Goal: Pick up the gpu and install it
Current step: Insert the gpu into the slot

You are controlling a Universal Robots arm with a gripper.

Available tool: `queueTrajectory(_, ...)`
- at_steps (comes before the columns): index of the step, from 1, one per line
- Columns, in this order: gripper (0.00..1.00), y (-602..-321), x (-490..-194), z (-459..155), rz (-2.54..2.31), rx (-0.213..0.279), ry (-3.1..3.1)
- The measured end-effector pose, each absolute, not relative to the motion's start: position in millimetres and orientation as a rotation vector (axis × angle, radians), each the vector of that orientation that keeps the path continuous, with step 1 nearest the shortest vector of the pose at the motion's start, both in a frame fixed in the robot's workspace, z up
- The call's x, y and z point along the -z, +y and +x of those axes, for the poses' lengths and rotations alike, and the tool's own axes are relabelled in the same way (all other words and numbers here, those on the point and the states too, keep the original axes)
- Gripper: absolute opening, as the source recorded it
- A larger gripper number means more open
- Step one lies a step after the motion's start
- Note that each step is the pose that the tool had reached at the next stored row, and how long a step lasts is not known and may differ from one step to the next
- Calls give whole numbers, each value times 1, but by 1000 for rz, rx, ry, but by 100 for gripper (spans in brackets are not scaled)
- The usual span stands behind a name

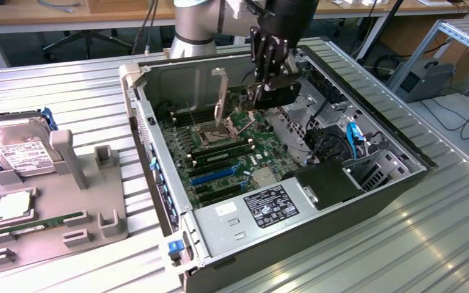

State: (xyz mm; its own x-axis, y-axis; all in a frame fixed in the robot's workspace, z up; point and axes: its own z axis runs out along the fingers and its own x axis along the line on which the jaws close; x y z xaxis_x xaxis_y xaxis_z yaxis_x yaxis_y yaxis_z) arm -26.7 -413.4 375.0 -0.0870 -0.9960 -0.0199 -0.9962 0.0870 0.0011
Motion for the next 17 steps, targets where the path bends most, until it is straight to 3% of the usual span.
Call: queueTrajectory(17, 27, -432, -361, -47, -2136, -22, 2285)
